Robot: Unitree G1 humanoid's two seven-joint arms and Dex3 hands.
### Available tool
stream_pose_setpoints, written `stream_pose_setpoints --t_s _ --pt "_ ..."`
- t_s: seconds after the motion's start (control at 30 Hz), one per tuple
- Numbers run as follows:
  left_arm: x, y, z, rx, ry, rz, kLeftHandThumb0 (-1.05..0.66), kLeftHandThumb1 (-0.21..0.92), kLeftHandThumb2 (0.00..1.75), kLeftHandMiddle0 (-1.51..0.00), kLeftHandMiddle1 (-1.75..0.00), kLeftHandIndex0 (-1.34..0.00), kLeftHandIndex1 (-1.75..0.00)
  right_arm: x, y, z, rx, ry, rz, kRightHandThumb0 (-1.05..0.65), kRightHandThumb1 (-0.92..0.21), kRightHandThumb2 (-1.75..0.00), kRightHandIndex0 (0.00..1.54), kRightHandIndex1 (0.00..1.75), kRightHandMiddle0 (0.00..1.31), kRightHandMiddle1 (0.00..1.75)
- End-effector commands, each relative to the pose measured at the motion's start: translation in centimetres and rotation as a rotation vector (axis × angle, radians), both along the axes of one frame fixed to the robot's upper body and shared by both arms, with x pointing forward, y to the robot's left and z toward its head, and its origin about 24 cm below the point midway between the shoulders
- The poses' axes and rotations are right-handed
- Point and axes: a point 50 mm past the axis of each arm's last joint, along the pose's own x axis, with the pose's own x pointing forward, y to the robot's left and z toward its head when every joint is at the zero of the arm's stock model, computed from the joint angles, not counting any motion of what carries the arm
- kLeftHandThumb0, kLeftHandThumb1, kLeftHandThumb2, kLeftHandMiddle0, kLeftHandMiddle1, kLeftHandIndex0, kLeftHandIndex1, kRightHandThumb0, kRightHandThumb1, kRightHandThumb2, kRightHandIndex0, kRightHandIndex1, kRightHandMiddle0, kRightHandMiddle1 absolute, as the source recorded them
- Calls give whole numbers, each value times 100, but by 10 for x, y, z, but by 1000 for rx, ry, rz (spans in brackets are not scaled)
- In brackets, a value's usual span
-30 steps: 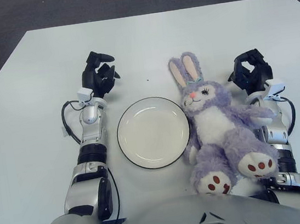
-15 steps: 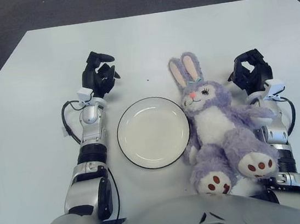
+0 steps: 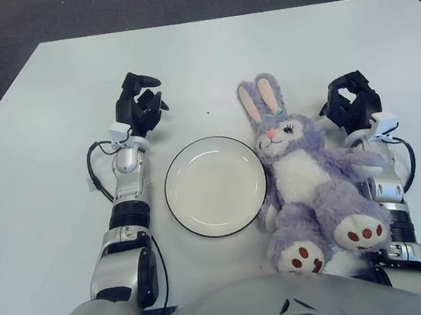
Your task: Put the doll into the plate.
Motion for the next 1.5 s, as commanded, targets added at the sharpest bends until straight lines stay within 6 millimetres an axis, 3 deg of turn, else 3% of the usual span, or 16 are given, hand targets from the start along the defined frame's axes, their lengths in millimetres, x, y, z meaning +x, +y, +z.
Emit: stream_pose_setpoints --t_s 0.0,0.27,0.4,0.5,0.83,1.17,1.3,1.47 --pt "-13 6 -27 -7 99 26 -36 92 30 -78 -170 -44 -150 -4 -6 0 -11 -4 -15 -38 -70 -81 78 175 34 175" --pt "-13 5 -27 -11 97 27 -36 92 30 -78 -169 -44 -150 -16 -14 1 -18 -10 -22 -38 -70 -81 78 175 34 175" --pt "-13 5 -27 -13 98 26 -36 92 30 -78 -169 -44 -150 -30 -26 8 -86 -38 -3 -36 -86 -48 73 175 36 162" --pt "-12 4 -27 -13 99 26 -36 92 30 -78 -169 -44 -150 -36 -31 12 -146 -66 13 -36 -90 -38 67 174 39 157" --pt "-10 3 -28 -12 104 26 -36 92 30 -79 -169 -44 -150 -44 -37 27 -292 -161 -11 -36 -92 -32 62 167 41 153" --pt "-8 2 -29 -12 109 28 -36 92 29 -79 -169 -44 -150 -48 -43 51 -549 -249 -1 -36 -92 -30 61 164 43 151" --pt "-8 1 -29 -12 111 27 -36 92 29 -79 -169 -44 -150 -55 -45 66 -653 -232 17 -10 -92 -28 54 148 36 142" --pt "-8 1 -30 -11 111 27 -36 92 29 -79 -170 -44 -150 -57 -45 69 -659 -221 18 -2 -92 -29 51 142 31 144"
